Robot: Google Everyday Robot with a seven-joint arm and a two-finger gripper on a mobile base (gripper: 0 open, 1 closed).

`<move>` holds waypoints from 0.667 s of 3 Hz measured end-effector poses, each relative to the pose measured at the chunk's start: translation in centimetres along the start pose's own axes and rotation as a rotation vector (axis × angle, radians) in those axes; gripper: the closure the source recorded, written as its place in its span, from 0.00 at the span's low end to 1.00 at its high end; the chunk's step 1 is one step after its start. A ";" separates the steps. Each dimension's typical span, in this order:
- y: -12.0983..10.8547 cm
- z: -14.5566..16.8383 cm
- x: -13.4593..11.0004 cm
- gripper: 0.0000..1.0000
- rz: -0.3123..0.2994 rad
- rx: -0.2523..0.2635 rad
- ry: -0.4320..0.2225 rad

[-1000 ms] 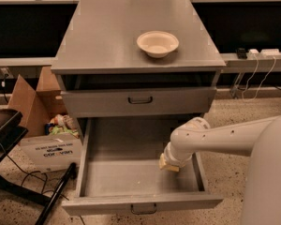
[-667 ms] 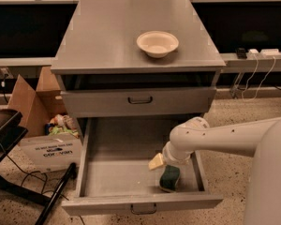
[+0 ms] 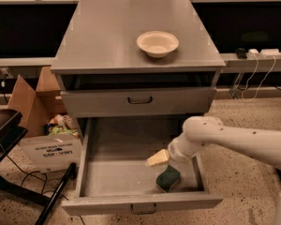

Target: Place sponge into middle drawer

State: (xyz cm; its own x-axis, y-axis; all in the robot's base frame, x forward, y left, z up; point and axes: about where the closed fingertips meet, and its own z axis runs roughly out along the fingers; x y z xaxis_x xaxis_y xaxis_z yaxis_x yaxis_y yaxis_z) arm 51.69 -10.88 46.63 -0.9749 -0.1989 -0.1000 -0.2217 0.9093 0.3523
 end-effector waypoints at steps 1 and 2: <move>0.8 -6.3 -0.4 0.00 -0.064 -0.093 0.004; 2.4 -13.5 0.1 0.00 -0.199 -0.075 0.000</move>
Offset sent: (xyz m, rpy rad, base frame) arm -0.0382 -0.0467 0.2567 -0.0370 -0.1642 0.3462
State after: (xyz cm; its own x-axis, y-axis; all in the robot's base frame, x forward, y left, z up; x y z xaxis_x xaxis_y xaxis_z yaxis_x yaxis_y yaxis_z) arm 50.77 -13.71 60.05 -0.9119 -0.3715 -0.1744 -0.4104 0.8225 0.3937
